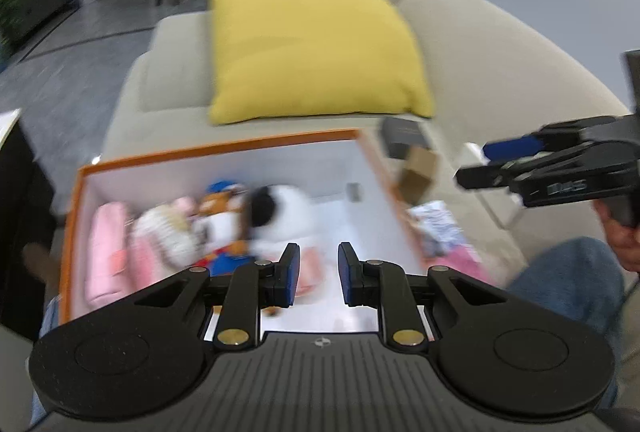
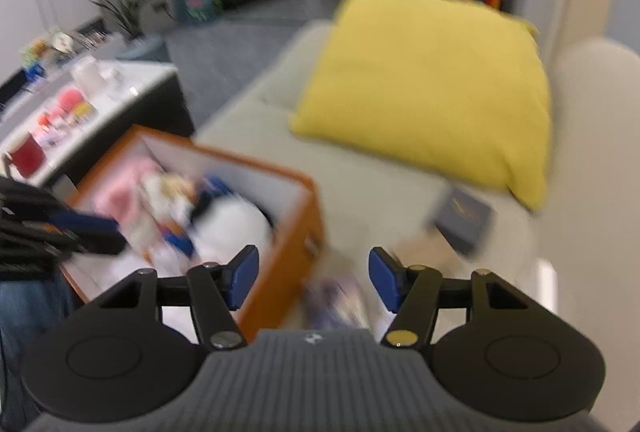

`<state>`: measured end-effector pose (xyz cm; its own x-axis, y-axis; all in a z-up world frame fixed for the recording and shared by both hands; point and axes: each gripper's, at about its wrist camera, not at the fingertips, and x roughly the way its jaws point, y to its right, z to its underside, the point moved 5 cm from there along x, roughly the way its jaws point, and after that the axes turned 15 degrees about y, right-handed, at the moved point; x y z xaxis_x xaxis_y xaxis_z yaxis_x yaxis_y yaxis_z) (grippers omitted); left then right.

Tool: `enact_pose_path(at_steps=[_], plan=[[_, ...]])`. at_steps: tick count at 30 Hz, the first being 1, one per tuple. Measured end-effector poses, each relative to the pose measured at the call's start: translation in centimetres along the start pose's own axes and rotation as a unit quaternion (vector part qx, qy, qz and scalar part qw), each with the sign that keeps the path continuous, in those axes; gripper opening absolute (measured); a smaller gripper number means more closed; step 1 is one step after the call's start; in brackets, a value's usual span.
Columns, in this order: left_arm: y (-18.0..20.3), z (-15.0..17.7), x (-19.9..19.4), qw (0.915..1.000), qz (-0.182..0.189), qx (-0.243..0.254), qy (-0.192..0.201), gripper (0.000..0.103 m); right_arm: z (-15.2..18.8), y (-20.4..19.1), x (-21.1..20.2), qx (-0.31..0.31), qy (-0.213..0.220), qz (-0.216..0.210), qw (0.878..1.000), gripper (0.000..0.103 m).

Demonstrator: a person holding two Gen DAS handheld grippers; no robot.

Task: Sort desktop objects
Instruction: 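Withdraw both grippers from the box toward the remaining items, then grasp the pink card wallet with the left gripper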

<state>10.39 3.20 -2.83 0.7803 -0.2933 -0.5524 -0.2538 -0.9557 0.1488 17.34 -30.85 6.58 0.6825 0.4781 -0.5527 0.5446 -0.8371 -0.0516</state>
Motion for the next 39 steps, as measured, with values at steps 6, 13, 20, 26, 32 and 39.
enact_pose_path(at_steps=[6,13,20,26,32,39], plan=[[7.3,1.1,1.6,0.9947,0.044,0.093,-0.003,0.029,5.7,4.4,-0.6,0.048,-0.100,0.024,0.994,0.062],[14.1,4.9,5.1,0.9745,0.084,0.204,-0.042,0.045,10.6,7.1,-0.1,0.082,-0.196,0.016,0.977,0.034],[16.3,8.4,9.0,0.9602,0.069,0.256,-0.087,0.049,12.2,7.3,1.8,0.069,-0.253,-0.022,0.965,0.024],[16.1,9.5,10.7,0.9550,0.068,0.267,-0.110,0.053,13.1,8.3,4.6,0.066,-0.304,-0.024,0.950,0.025],[15.8,9.8,11.5,0.9538,0.088,0.257,-0.128,0.054,14.5,8.9,6.0,0.121,-0.343,-0.065,0.929,0.020],[15.5,9.8,11.8,0.9541,0.110,0.247,-0.128,0.056,14.0,9.2,5.4,0.190,-0.310,-0.137,0.921,0.009]])
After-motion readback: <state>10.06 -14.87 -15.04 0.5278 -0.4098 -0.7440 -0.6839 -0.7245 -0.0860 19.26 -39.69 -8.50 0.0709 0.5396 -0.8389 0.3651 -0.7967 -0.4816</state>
